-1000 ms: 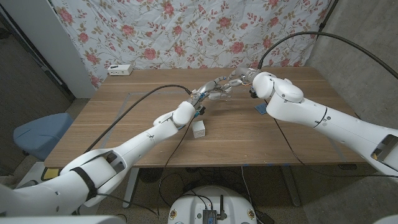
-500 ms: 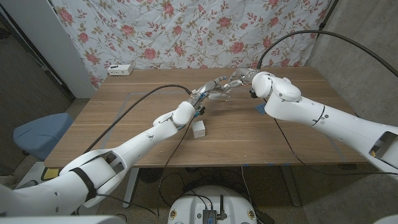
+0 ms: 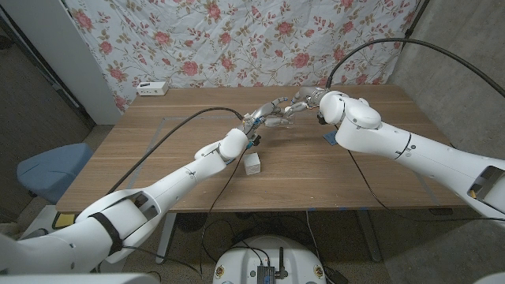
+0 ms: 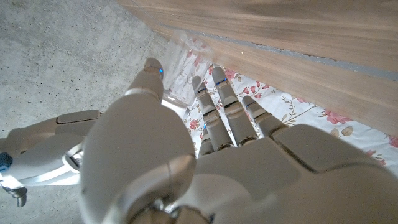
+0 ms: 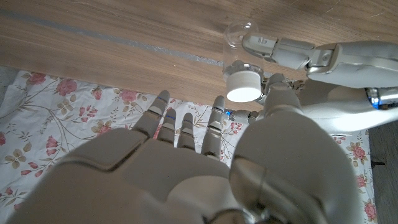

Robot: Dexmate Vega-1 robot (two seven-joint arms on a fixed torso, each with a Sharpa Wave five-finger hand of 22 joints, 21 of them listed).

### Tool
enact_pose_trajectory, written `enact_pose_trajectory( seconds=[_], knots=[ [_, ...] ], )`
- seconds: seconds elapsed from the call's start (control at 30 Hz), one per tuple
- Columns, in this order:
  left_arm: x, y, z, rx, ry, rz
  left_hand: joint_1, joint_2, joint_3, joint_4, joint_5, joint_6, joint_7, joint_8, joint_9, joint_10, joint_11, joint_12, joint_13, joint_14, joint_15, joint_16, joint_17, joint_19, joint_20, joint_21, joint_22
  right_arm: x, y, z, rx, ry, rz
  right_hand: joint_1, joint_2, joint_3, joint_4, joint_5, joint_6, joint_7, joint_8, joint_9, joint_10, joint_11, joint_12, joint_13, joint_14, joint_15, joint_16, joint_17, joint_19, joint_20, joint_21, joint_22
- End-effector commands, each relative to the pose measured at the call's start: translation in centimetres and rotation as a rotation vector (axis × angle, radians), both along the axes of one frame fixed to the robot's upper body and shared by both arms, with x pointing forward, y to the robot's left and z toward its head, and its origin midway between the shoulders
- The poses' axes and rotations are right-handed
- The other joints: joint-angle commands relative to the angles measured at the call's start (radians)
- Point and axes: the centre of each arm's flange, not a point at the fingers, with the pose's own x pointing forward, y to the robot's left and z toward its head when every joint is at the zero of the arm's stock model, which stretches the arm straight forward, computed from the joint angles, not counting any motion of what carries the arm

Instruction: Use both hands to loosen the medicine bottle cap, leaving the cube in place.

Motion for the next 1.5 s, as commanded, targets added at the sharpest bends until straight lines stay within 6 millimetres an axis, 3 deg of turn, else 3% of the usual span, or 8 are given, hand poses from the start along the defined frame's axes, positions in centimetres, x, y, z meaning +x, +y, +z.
enact_pose_trajectory(
  seconds=[0.03,1.5],
  knots=[
    [-0.03,-0.24,-0.23,0.004,0.004,-0.001,-0.009,0.001,0.009,0.003,-0.001,0.003,-0.005,-0.001,0.001,0.011,-0.001,-0.004,0.002,0.008,-0.110,-0.001,0.000,0.007,-0.138,-0.002,0.002,0.16,0.04,-0.19,-0.001,-0.010,0.004,0.010,-0.002,0.009,-0.002,-0.001,0.018,-0.001,0.011,0.004,0.011,0.003,0.006,0.005,0.009,0.003,0.009,0.003,0.009,-0.002,0.009,0.004],
    [0.08,-0.52,-0.04,0.018,-0.001,-0.015,-0.012,0.002,0.016,0.001,-0.002,0.008,-0.014,-0.002,0.001,0.007,-0.004,-0.006,0.003,0.004,-0.108,-0.003,-0.001,0.005,-0.135,-0.003,0.002,0.45,-0.15,-0.38,0.006,-0.028,-0.027,0.061,0.003,0.045,0.005,-0.009,0.155,-0.018,0.090,0.035,0.054,-0.002,0.011,0.005,0.047,-0.012,0.016,0.007,0.047,-0.018,0.015,0.004]
  ],
)
